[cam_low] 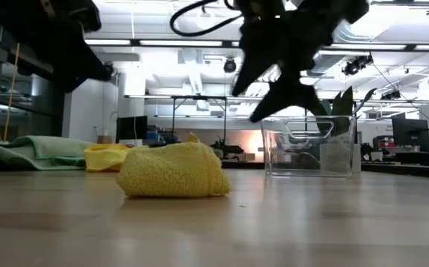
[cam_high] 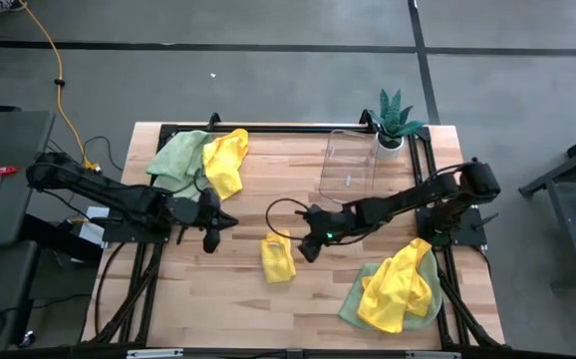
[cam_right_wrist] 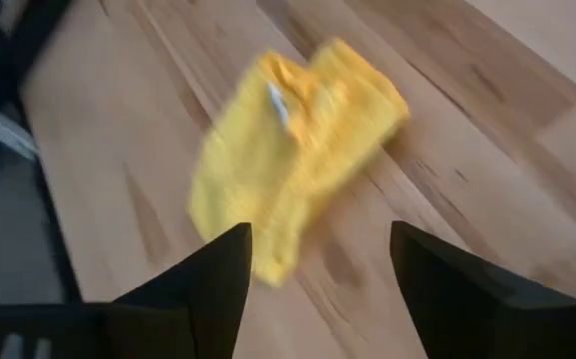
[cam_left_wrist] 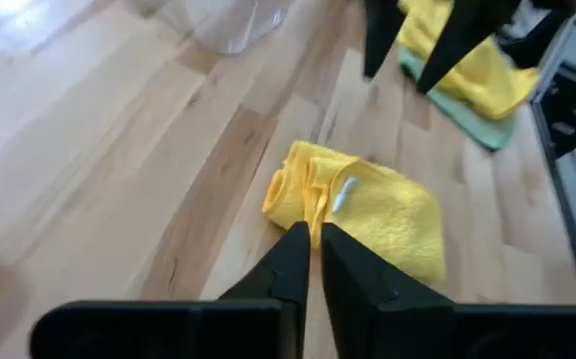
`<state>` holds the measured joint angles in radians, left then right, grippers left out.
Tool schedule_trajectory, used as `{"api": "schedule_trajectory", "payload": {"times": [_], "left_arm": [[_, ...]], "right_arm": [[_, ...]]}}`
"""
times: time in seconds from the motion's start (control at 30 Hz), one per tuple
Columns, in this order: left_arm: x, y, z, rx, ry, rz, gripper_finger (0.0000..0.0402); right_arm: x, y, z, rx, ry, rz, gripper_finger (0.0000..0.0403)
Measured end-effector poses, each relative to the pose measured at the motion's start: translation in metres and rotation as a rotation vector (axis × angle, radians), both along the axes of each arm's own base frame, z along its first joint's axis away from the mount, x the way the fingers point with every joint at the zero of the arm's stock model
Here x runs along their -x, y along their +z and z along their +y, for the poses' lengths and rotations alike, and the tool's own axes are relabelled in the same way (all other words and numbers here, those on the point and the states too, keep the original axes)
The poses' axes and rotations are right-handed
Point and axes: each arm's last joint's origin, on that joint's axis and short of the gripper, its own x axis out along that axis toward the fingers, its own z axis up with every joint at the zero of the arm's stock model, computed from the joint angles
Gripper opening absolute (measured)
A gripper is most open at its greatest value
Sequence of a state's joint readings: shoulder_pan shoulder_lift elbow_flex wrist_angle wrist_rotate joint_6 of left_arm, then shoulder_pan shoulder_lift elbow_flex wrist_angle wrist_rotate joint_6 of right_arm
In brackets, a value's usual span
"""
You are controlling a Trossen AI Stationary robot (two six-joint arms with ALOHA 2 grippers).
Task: Fold microfiber towels
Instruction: Fold the middle yellow microfiber towel
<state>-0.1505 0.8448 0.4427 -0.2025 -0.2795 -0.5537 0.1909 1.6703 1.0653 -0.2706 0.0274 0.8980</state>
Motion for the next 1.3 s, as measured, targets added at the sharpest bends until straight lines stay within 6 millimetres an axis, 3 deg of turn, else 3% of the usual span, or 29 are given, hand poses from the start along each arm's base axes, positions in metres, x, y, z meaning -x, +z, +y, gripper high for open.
{"api": "schedule_trajectory", "payload": {"times": [0.37,0.5,0.83,1.13,1.3], "left_arm": [[-0.055,-0.045,-0.011,0.147,-0.016,0.026,0.0209],[-0.066,-0.064,-0.014,0.251,0.037,0.039,0.0251],[-0.079,-0.095,-0.006,0.540,0.216,-0.004,0.0257],[-0.083,-0.093,-0.001,0.703,0.240,-0.038,0.0254],[-0.087,-0.090,-0.003,0.741,0.199,-0.034,0.0229]], "right_arm": [[0.020,-0.003,0.012,0.191,0.083,0.131,0.0232],[0.026,-0.005,0.018,0.246,0.090,0.175,0.0232],[0.030,-0.006,0.023,0.283,0.101,0.191,0.0232],[0.029,-0.006,0.023,0.282,0.095,0.186,0.0232],[0.029,-0.006,0.023,0.282,0.095,0.185,0.0232]]}}
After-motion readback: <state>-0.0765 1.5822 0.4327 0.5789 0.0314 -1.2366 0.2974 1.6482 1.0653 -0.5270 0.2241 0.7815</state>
